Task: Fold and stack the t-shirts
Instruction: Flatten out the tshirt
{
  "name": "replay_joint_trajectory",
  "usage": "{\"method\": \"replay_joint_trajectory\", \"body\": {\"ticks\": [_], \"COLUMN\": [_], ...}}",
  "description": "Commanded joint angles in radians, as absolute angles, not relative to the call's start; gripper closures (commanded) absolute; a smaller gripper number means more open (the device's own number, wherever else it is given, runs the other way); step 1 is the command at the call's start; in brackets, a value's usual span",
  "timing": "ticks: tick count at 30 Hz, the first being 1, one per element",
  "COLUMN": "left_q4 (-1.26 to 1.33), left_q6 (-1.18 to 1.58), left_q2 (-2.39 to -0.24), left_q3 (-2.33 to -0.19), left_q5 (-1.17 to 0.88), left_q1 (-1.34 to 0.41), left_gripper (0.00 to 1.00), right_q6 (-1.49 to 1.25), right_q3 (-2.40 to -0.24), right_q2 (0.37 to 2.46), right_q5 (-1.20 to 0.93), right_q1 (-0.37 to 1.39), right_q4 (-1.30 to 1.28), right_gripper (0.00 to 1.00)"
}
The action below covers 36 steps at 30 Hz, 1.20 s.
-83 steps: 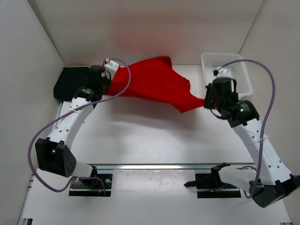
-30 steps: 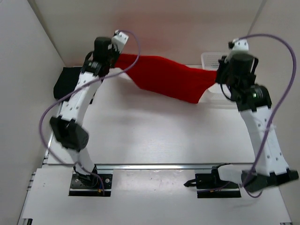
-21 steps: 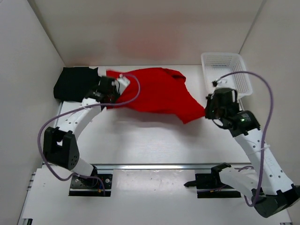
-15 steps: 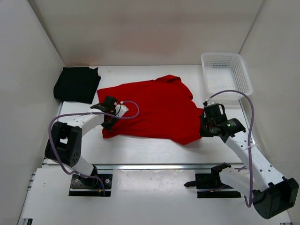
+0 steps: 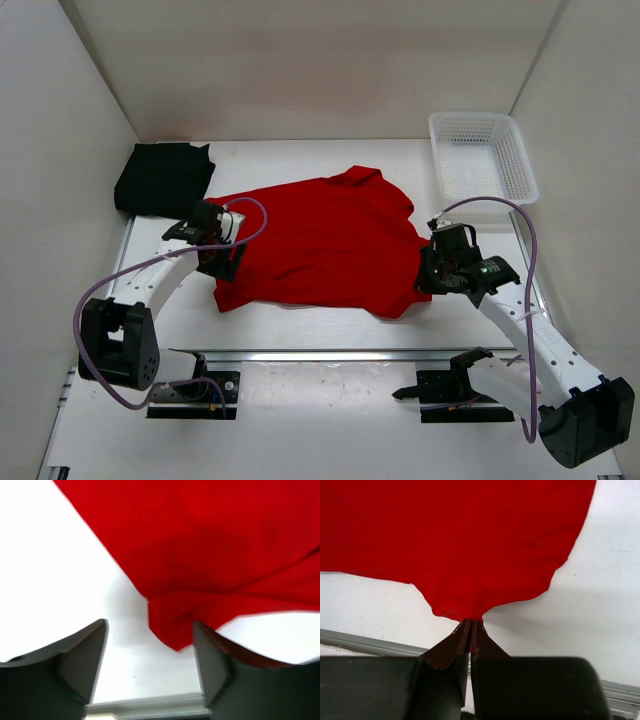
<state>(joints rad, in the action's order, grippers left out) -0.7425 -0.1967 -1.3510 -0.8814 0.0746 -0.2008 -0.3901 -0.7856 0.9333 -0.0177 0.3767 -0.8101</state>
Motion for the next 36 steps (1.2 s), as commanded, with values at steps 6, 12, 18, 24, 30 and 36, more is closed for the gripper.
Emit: {"method": "replay_joint_trajectory", "body": {"ticks": [6, 12, 18, 24, 30, 36], "left_q4": [-0.916, -0.873, -0.876, -0.766, -0.641, -0.624], "left_q6": [0.018, 0.196, 0.319, 0.374, 0.416, 0.405], "left_q2": [-1.402, -1.376, -1.384, -1.433, -1.485, -1.491], "left_q3": [-0.960, -0.858, -0.787, -0.742, -0.673, -0.669], "left_q5": [-0.182, -0.314, -0.238, -0.262, -0.316, -0.344], "left_q1": [-0.080, 0.041, 0.090, 0.103, 0.093, 0.089], "left_gripper": [0.37, 0.34, 0.32, 0.24, 0.21, 0.50], "right_q6": [-0.387, -0.394, -0.425, -0.422, -0.410, -0.382], "right_q3": [-0.864, -0.899, -0.957, -0.997, -1.017, -1.017], "right_q2": [0.971, 0.989, 1.011, 1.051, 1.060, 1.066], "right_q5": [-0.046, -0.054, -0.055, -0.068, -0.067, -0.081], "right_q1": [0.400, 0.394, 0.394, 0.376, 0.367, 0.333], "right_q4": [-0.804, -0.854, -0.914, -0.948, -0.954, -0.942], "right_gripper": [1.00, 1.00, 1.00, 1.00, 1.00, 1.00]}}
